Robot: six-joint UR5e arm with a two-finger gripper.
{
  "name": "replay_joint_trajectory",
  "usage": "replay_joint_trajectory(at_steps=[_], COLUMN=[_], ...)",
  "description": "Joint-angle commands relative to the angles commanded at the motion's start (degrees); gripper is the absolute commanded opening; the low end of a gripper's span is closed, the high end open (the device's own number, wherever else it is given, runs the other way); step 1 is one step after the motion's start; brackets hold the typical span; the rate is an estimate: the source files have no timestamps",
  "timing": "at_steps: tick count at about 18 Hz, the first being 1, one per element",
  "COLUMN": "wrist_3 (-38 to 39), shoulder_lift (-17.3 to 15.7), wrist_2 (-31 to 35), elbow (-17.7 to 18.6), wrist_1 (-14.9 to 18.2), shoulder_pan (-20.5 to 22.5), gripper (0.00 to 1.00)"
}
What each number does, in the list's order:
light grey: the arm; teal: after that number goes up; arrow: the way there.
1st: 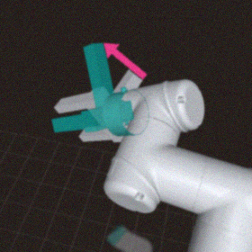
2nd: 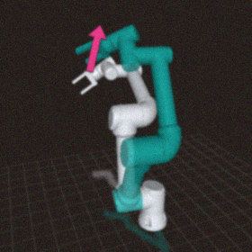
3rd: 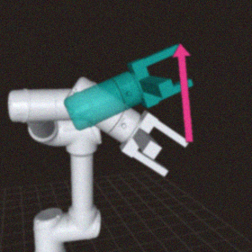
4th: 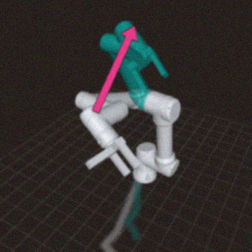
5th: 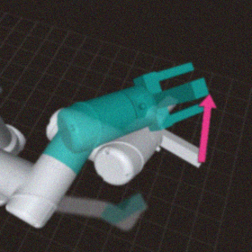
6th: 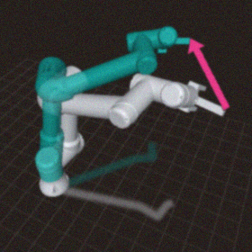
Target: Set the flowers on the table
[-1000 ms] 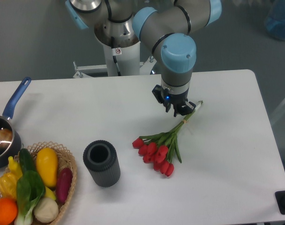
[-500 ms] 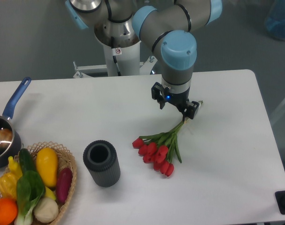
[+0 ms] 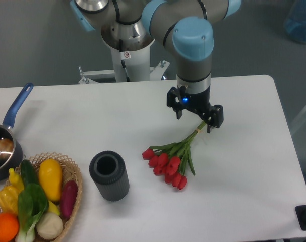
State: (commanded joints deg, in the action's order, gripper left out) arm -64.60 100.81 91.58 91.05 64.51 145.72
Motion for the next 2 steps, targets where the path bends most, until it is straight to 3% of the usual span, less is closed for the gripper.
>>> replay_joint_trajectory(at_steps=[2], wrist_3=[-0.09], shoulder_lift=[-0.17], wrist_2=[0.0], elbow=[0.0], wrist_1=[0.09], shoulder_pan=[0.18], gripper=[1.0])
